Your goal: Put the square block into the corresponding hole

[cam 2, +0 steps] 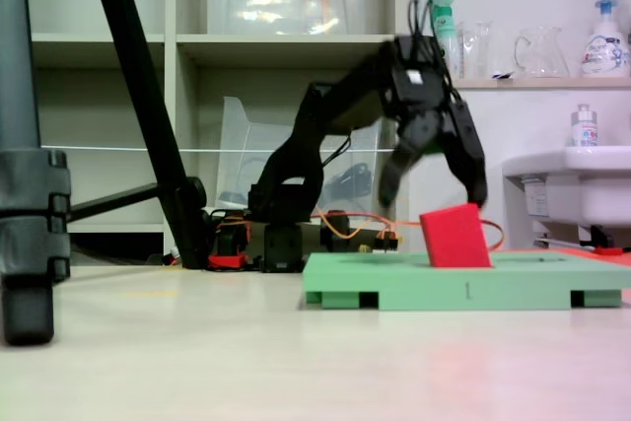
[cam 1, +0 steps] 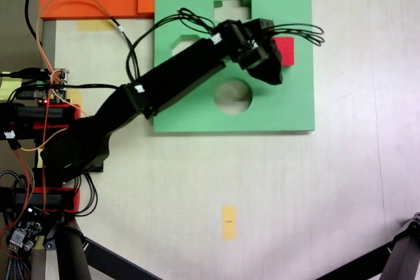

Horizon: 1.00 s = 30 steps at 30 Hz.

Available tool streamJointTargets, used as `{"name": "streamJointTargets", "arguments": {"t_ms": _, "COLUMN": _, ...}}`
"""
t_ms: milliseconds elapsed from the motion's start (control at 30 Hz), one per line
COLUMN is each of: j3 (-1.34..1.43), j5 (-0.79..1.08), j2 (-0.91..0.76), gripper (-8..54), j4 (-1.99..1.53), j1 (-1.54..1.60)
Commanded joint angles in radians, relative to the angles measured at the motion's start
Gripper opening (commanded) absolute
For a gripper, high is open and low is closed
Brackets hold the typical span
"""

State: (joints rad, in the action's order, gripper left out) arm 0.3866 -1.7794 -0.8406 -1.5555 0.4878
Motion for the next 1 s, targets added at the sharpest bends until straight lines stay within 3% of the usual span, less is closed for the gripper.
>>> {"name": "streamJointTargets", "arguments": {"t_ms": 0, "j3": -0.026, "j5": 0.118, "j2": -0.164, "gripper": 49.4, "j4": -0.109, "j1": -0.018}}
{"name": "streamJointTargets", "arguments": {"t_ms": 167, "j3": -0.025, "j5": 0.290, "j2": -0.400, "gripper": 49.5, "j4": -0.149, "j1": -0.087}}
{"name": "streamJointTargets", "arguments": {"t_ms": 333, "j3": -0.012, "j5": 0.359, "j2": -0.535, "gripper": 49.5, "j4": -0.184, "j1": -0.104}}
{"name": "streamJointTargets", "arguments": {"t_ms": 467, "j3": 0.491, "j5": 0.574, "j2": -0.821, "gripper": 49.4, "j4": -0.054, "j1": -0.110}}
{"name": "streamJointTargets", "arguments": {"t_ms": 667, "j3": 1.552, "j5": 1.058, "j2": -1.230, "gripper": 49.0, "j4": 0.790, "j1": -0.186}}
{"name": "streamJointTargets", "arguments": {"t_ms": 733, "j3": 1.904, "j5": 1.243, "j2": -1.345, "gripper": 41.1, "j4": 1.252, "j1": -0.224}}
{"name": "streamJointTargets", "arguments": {"t_ms": 867, "j3": 2.290, "j5": 1.482, "j2": -1.440, "gripper": 36.2, "j4": 1.672, "j1": -0.272}}
{"name": "streamJointTargets", "arguments": {"t_ms": 967, "j3": 2.431, "j5": 1.631, "j2": -1.470, "gripper": 35.8, "j4": 1.735, "j1": -0.281}}
